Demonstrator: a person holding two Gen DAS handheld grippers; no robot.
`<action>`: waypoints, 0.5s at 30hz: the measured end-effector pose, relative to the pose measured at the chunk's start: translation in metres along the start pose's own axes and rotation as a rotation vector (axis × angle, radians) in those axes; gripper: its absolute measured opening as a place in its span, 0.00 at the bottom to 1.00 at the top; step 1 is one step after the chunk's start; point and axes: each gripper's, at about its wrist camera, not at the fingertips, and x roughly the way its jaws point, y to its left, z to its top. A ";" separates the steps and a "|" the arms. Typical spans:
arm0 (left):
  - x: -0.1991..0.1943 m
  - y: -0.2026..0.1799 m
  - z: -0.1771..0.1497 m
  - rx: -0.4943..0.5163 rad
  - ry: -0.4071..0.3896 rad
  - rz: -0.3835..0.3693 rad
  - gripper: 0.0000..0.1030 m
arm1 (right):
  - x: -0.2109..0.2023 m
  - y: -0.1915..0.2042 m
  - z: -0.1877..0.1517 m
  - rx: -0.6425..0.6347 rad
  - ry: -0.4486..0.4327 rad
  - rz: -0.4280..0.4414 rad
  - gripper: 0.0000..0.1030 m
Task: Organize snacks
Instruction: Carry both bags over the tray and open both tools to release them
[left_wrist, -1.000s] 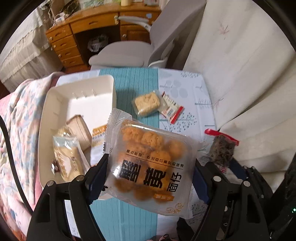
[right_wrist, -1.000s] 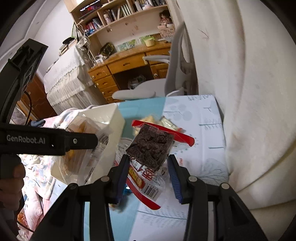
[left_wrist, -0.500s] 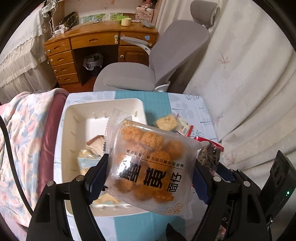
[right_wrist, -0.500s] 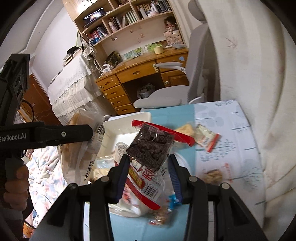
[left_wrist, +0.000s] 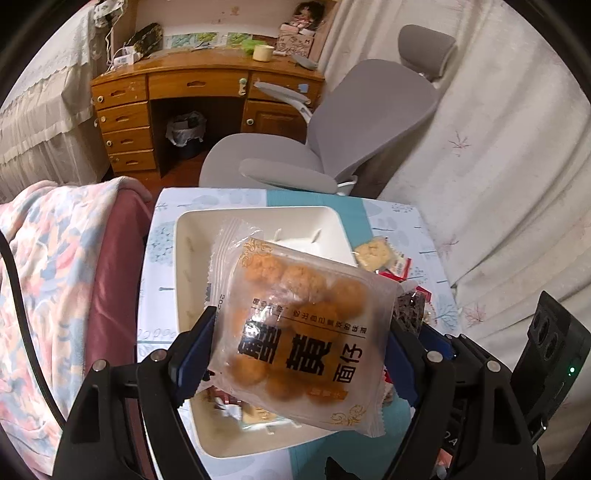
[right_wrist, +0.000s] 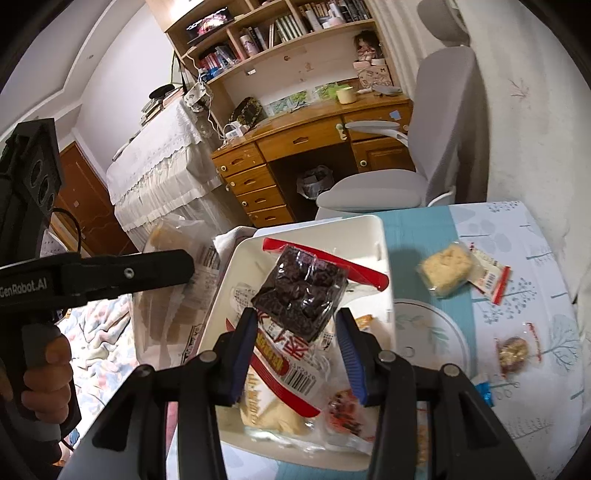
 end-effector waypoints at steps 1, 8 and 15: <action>0.002 0.007 0.001 -0.009 0.006 -0.001 0.79 | 0.002 0.004 -0.001 -0.002 0.000 -0.002 0.44; 0.011 0.031 0.001 -0.046 0.042 -0.005 0.85 | 0.009 0.014 -0.002 0.007 -0.002 -0.023 0.45; 0.023 0.039 -0.002 -0.102 0.113 -0.029 0.96 | 0.002 0.002 -0.005 0.064 0.013 -0.038 0.67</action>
